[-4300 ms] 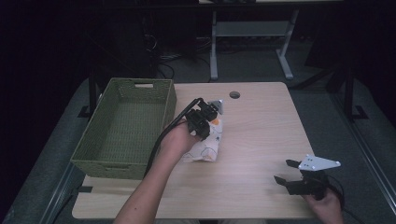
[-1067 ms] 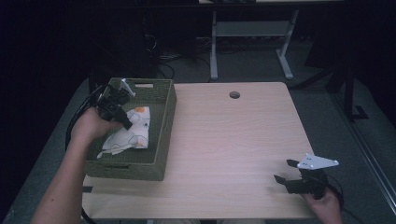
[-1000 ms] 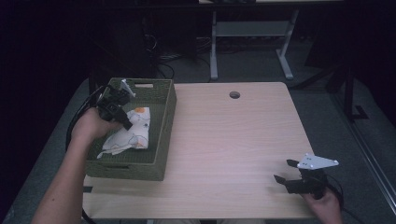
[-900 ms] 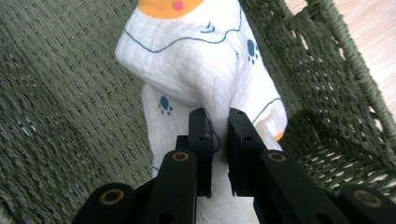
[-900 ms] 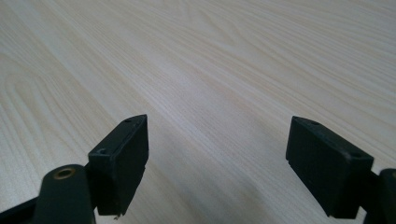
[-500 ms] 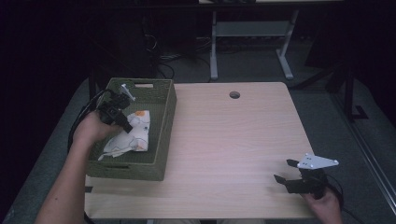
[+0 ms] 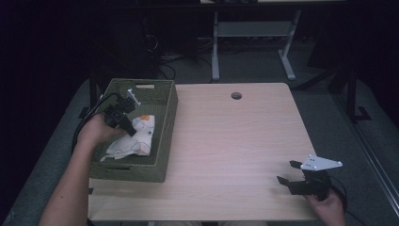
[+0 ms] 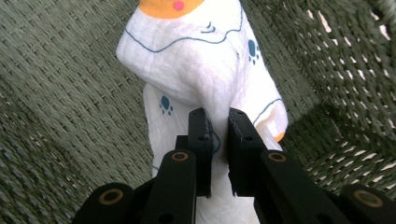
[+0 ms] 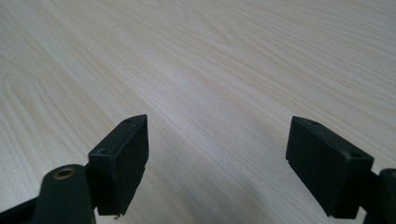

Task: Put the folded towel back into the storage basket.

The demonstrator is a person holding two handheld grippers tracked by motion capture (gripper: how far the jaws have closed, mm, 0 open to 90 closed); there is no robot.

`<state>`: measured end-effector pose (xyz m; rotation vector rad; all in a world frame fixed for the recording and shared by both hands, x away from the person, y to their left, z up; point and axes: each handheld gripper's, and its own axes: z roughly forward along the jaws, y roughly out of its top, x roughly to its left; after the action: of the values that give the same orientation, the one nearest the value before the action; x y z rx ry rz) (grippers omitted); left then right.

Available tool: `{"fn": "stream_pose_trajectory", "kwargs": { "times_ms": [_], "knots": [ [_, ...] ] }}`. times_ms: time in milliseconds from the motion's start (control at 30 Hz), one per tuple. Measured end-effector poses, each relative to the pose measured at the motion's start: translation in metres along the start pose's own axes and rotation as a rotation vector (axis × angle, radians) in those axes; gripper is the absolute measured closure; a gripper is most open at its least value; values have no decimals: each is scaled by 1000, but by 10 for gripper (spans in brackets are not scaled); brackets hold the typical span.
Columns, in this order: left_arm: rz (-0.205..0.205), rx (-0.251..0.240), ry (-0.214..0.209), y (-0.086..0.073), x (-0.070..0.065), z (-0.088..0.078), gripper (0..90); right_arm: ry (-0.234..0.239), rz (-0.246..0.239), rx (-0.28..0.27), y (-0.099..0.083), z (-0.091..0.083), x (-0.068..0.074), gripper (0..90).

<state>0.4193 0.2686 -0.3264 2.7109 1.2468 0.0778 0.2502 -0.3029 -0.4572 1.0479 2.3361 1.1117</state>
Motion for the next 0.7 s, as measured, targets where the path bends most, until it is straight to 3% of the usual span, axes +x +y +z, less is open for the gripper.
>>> {"fn": "stream_pose_trajectory", "kwargs": {
  "times_ms": [167, 267, 333, 700],
  "knots": [
    [33, -16, 22, 1, 1, 1, 791, -3, 1, -5, 0, 0, -1, 209],
    [19, -36, 48, 3, 4, 1, 642, -3, -1, -1, 0, 0, 0, 209],
    [15, -39, 60, 2, 4, 0, 619, -3, -1, -3, 0, 0, 0, 209],
    [-3, -42, 53, -2, 0, 1, 605, 0, -4, -3, 1, 0, 0, 209]
  ]
}}
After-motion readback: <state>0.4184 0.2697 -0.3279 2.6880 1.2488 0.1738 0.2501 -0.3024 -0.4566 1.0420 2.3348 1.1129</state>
